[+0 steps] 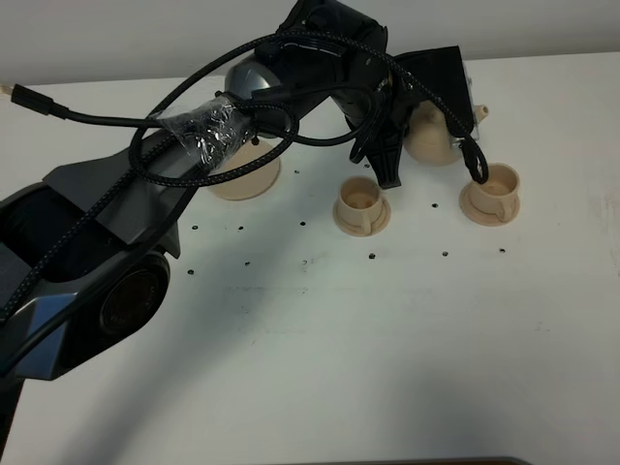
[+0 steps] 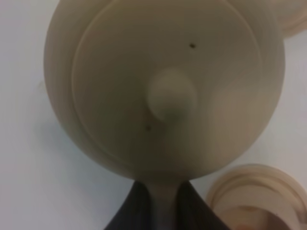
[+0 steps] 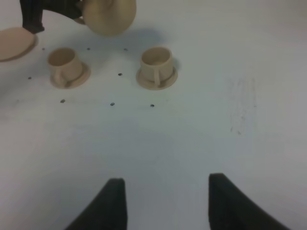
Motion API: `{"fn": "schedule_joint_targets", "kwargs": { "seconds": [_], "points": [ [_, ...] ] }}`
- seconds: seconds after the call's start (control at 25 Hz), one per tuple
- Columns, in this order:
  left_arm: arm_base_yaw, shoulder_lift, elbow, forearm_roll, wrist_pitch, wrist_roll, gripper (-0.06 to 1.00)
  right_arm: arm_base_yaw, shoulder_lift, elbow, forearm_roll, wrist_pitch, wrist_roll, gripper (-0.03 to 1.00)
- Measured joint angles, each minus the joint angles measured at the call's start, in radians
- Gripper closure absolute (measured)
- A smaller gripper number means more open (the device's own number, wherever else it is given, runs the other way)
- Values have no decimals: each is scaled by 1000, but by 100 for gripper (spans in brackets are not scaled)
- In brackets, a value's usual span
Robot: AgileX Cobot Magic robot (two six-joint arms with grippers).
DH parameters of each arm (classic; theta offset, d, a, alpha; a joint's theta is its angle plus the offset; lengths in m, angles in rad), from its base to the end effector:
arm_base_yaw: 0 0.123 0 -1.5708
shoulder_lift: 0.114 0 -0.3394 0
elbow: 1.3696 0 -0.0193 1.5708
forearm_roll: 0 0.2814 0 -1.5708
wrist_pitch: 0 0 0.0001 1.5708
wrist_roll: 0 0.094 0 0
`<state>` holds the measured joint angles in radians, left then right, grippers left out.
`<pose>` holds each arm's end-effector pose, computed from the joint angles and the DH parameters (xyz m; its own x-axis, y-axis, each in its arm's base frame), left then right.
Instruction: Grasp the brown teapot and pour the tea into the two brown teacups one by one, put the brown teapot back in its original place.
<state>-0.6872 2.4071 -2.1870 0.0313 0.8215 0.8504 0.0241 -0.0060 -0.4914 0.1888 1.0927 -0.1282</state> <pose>0.4744 -0.3865 0.2255 0.0718 0.9310 -0.3578 0.8843 0.1066 0.4547 -0.0325 0.0149 0.2864 -0.4727 -0.0513 -0.8797 -0.1892 0.9809 0.0444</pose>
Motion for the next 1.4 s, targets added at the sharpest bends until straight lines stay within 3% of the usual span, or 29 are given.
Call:
{"fn": "schedule_joint_targets", "kwargs": {
  "seconds": [0.76, 1.4],
  "points": [
    [23, 59, 0, 17, -100, 252, 82, 0, 0, 0, 0, -1, -1, 56],
    [-13, 96, 0, 188, -214, 251, 82, 0, 0, 0, 0, -2, 0, 56]
  ]
}}
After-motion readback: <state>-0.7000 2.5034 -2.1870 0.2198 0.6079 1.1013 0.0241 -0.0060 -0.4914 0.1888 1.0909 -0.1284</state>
